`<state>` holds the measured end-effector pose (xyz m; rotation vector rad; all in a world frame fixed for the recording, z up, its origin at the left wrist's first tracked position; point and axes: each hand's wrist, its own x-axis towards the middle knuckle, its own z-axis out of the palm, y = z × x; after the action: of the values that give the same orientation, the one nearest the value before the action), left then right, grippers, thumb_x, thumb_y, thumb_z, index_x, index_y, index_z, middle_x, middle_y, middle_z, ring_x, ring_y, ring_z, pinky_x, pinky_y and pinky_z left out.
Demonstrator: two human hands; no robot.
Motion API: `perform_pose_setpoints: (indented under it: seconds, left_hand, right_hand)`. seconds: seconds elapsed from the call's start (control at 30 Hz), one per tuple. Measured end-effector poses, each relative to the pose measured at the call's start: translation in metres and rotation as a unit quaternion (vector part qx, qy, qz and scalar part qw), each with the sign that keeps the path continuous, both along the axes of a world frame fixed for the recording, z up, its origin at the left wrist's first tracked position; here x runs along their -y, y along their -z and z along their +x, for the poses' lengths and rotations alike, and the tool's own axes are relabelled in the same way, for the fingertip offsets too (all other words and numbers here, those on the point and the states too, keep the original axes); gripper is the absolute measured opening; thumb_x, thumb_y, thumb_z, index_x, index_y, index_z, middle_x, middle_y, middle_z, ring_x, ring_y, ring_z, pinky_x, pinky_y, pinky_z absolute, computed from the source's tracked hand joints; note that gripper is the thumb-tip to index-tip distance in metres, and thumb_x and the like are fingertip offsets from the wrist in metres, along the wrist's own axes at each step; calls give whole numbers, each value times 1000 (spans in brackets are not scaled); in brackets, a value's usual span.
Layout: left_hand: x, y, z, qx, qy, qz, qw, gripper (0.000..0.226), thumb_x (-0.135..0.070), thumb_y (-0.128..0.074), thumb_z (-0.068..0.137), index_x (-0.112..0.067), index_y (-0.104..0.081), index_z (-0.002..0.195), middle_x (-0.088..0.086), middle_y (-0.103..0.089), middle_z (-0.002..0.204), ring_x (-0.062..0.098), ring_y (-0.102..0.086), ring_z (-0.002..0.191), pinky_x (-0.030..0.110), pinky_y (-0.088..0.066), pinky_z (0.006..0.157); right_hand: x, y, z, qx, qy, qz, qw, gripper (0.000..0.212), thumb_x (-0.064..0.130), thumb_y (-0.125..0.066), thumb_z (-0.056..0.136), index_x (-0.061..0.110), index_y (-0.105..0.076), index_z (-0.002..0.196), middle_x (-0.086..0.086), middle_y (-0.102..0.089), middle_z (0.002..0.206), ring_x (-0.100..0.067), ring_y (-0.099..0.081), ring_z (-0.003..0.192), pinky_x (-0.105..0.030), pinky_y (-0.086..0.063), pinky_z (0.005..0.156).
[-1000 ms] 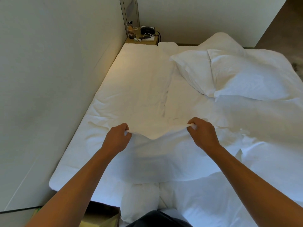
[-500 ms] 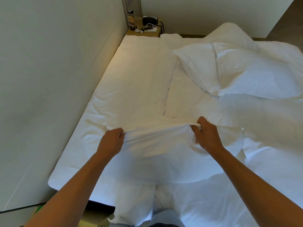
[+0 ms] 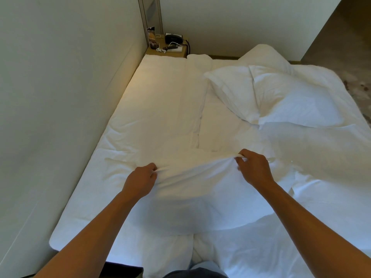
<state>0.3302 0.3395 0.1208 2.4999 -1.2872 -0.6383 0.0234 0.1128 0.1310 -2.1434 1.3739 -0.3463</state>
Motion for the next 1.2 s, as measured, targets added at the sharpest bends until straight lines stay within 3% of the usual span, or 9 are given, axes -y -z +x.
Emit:
perform_pose_setpoints:
  seconds: [0.1,0.2,0.3,0.47,0.73,0.87,0.93,1.03,1.2]
  left_hand:
    - [-2,2,1,-1,14,27,1000,23,-31,-55,101,-22,-69,117,2,-73,107,28,-70,98,33,-52,77]
    - [-3,5,0,35,24,58,997,25,-28,-48,103,-17,-69,94,4,-70,94,29,-68,89,32,-48,68]
    - [-5,0,2,47,-6,23,999,29,-26,-42,106,-17,-53,80,2,-61,76,30,-63,75,32,-42,61]
    - [-14,-33,31,57,-78,-104,990,28,-19,-44,106,-10,-59,83,3,-61,74,25,-54,67,34,-42,62]
    - [-57,-90,80,81,-175,-196,962,29,-17,-46,106,-5,-68,92,13,-71,81,34,-64,74,43,-54,70]
    - [-89,-116,100,110,-216,-206,948,31,-18,-43,106,-6,-66,88,10,-69,79,30,-62,74,38,-50,69]
    - [-109,-125,106,121,-244,-204,940,32,-19,-42,105,-7,-65,87,8,-68,77,29,-61,73,37,-48,66]
    - [-143,-132,114,132,-289,-204,926,31,-20,-42,104,-9,-63,85,7,-66,74,31,-61,72,42,-51,65]
    - [-195,-132,120,128,-359,-202,902,29,-21,-43,104,-11,-65,87,7,-67,74,31,-62,72,44,-54,69]
  right_hand:
    - [-13,-6,-1,9,14,-10,1000,26,30,-59,104,21,-65,80,2,-71,70,-20,-73,71,-42,-62,74]
    - [-21,-10,-1,12,28,-38,999,24,29,-58,104,24,-67,82,6,-70,67,-16,-70,66,-40,-62,72]
    - [-25,-17,3,28,38,-65,997,22,28,-56,105,25,-68,86,9,-70,66,-10,-69,64,-37,-62,71]
    - [-27,-37,31,63,24,-100,993,21,30,-55,106,24,-70,93,8,-71,71,-13,-70,68,-37,-61,73]
    - [-25,-86,121,134,-41,-145,979,21,30,-55,104,22,-72,92,4,-71,75,-17,-68,71,-36,-59,71]
    - [-27,-103,172,162,-87,-148,972,19,24,-56,104,21,-74,96,3,-72,82,-19,-67,77,-31,-51,69]
    - [-32,-107,198,167,-116,-137,969,21,23,-55,105,18,-74,98,-1,-73,85,-23,-68,80,-34,-54,72]
    - [-44,-110,236,177,-156,-122,964,22,22,-55,106,15,-75,99,-5,-74,89,-25,-69,82,-39,-59,77]
    - [-72,-107,298,182,-206,-118,954,24,22,-54,106,15,-74,94,-2,-75,84,-21,-67,78,-32,-54,72]
